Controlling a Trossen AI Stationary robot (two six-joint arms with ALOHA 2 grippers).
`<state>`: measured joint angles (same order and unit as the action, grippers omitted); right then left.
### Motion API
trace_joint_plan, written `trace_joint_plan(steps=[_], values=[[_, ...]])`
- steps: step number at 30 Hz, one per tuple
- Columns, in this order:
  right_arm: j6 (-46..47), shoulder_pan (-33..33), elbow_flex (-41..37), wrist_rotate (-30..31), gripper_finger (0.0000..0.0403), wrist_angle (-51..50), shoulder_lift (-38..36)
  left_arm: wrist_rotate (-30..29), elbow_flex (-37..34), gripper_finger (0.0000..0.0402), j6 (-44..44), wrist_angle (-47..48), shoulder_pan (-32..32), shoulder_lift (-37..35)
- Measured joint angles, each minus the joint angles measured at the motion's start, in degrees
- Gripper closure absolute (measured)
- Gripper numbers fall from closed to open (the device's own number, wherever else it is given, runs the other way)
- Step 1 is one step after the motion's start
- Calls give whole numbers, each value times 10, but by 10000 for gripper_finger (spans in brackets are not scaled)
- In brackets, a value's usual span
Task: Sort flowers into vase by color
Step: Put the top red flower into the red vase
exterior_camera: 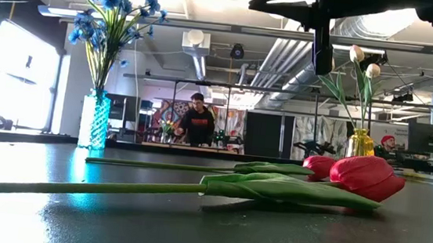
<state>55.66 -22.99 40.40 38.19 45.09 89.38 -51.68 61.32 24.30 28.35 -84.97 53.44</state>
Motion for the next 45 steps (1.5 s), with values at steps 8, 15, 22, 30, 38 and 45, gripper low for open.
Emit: trace_joint_plan(steps=[8,15,22,30,38,45], values=[[6,1,0,33,403,16,-1,12,0,401,5,1,-10,30],[10,1,0,48,403,25,-1,20,0,401,9,3,-10,55],[-3,1,0,65,395,32,-1,-4,0,393,133,80,-10,73],[-2,1,0,52,356,33,-1,-16,-11,331,222,123,-10,100],[-50,1,54,-4,335,-15,0,-12,-35,277,276,135,-10,104],[-226,1,176,-67,316,-91,62,55,-35,252,349,199,-10,92]])
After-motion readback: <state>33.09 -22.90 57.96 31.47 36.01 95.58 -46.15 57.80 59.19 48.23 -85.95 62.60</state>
